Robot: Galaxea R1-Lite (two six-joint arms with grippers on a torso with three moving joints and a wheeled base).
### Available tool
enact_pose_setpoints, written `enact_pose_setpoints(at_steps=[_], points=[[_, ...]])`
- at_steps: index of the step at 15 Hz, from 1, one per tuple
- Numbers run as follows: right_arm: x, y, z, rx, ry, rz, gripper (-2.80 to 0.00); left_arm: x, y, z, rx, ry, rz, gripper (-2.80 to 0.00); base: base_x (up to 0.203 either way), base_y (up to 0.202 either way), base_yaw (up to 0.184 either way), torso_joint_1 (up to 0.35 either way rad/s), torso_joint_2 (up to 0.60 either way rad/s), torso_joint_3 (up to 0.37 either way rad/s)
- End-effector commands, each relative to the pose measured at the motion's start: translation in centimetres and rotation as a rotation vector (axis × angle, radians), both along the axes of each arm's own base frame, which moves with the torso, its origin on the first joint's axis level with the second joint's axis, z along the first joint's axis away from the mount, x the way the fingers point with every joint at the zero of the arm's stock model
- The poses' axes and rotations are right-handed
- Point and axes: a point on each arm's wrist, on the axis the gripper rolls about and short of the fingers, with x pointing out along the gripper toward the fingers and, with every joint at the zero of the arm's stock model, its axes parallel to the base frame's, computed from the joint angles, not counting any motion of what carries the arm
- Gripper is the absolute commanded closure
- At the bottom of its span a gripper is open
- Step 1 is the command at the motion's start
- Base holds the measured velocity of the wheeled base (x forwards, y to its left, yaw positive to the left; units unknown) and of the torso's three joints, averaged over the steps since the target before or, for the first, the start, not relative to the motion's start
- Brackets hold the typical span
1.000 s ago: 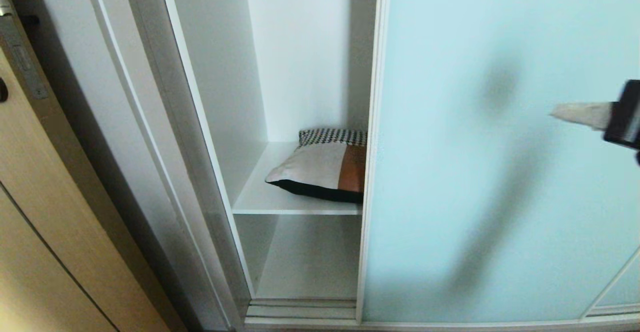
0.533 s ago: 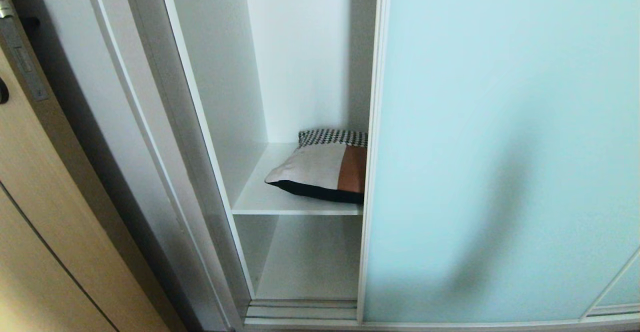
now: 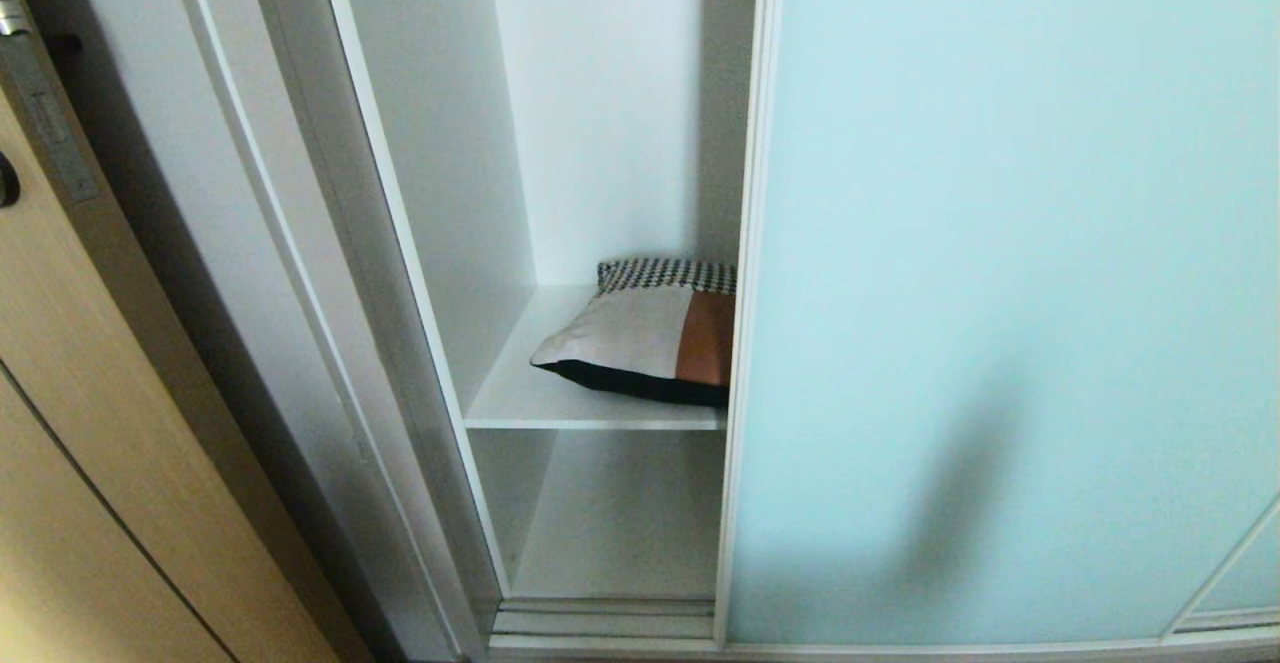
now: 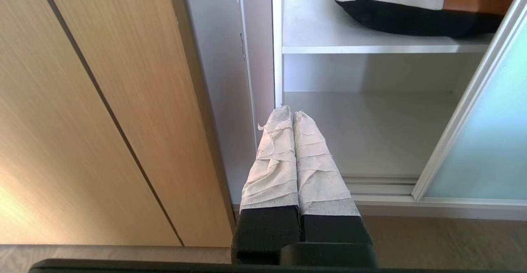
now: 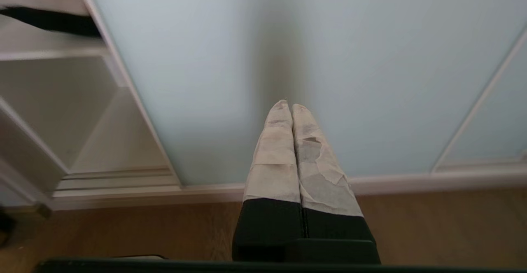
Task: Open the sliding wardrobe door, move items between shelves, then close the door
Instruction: Close the door
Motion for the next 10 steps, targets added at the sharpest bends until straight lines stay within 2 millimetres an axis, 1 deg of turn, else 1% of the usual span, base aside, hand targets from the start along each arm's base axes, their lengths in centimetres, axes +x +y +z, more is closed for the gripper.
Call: enact_pose_setpoints(at_steps=[1,2,3,6,7,8,10], points=[[1.1,0.0,-2.9,0.015,-0.002,-0.001,0.00,0.0,0.0,0.0,0.000,0.002,0.000,0.00,0.000,0.000,0.000,0.000,0.00,0.000],[1.3,0.1,-3.2,0.017,-0.019,0.057,0.00,0.0,0.0,0.0,0.000,0.002,0.000,0.00,0.000,0.000,0.000,0.000,0.00,0.000],[1.3,0.2,-3.1,0.008,-0.028,0.068,0.00,0.0,0.0,0.0,0.002,0.002,0.000,0.00,0.000,0.000,0.000,0.000,0.00,0.000],[1.7,0.1,-3.5,-0.023,-0.065,0.053,0.00,0.0,0.0,0.0,0.000,0.002,0.000,0.00,0.000,0.000,0.000,0.000,0.00,0.000],[1.7,0.1,-3.7,-0.055,-0.057,0.056,0.00,0.0,0.0,0.0,0.000,0.002,0.000,0.00,0.000,0.000,0.000,0.000,0.00,0.000],[1.7,0.1,-3.9,-0.062,-0.032,0.059,0.00,0.0,0.0,0.0,0.000,0.002,0.000,0.00,0.000,0.000,0.000,0.000,0.00,0.000],[1.8,0.1,-3.8,-0.053,-0.039,0.060,0.00,0.0,0.0,0.0,0.000,0.002,0.000,0.00,0.000,0.000,0.000,0.000,0.00,0.000]])
